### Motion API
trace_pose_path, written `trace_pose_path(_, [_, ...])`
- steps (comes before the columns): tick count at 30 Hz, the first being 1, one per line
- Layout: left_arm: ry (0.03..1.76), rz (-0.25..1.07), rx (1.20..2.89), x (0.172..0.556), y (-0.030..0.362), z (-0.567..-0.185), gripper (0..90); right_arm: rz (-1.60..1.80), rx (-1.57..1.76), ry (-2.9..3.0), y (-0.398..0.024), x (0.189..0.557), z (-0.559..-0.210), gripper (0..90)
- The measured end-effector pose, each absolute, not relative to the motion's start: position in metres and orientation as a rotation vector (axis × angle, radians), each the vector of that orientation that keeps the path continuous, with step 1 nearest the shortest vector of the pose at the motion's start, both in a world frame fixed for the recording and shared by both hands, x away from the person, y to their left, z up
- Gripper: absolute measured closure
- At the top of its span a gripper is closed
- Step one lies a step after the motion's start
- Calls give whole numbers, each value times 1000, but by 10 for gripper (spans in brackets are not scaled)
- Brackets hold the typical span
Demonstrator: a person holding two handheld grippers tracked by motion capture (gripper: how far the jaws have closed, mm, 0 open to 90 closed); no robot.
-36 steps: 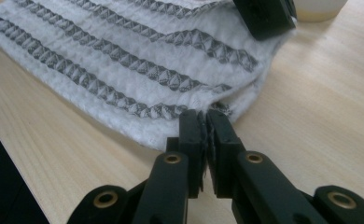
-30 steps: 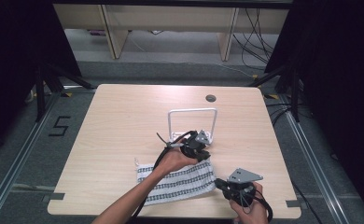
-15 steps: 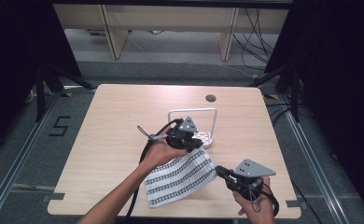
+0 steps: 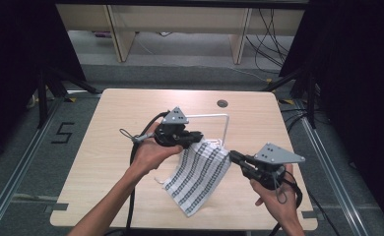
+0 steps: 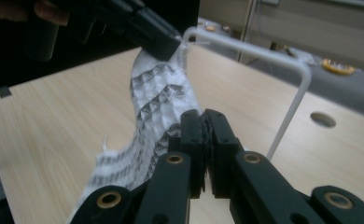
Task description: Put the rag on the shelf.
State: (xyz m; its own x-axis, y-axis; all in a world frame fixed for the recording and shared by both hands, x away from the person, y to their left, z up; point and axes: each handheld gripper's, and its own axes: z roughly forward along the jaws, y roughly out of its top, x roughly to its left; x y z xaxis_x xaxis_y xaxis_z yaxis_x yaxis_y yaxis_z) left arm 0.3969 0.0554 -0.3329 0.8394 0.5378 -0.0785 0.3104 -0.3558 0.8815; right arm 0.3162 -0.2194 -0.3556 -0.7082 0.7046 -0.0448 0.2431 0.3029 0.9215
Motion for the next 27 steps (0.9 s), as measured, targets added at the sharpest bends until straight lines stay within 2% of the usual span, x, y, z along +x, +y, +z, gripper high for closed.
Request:
trace_pose_path(1, [625, 297, 1958, 393, 58, -324, 857, 1403, 850, 2112, -217, 317, -343, 876])
trace_pose_path(10, [657, 302, 1900, 391, 66, -298, 855, 1429, 806, 2048, -219, 343, -304, 877])
trace_pose_path(27, [724, 371, 1833, 423, 70, -263, 854, 1422, 822, 2014, -208, 384, -271, 876])
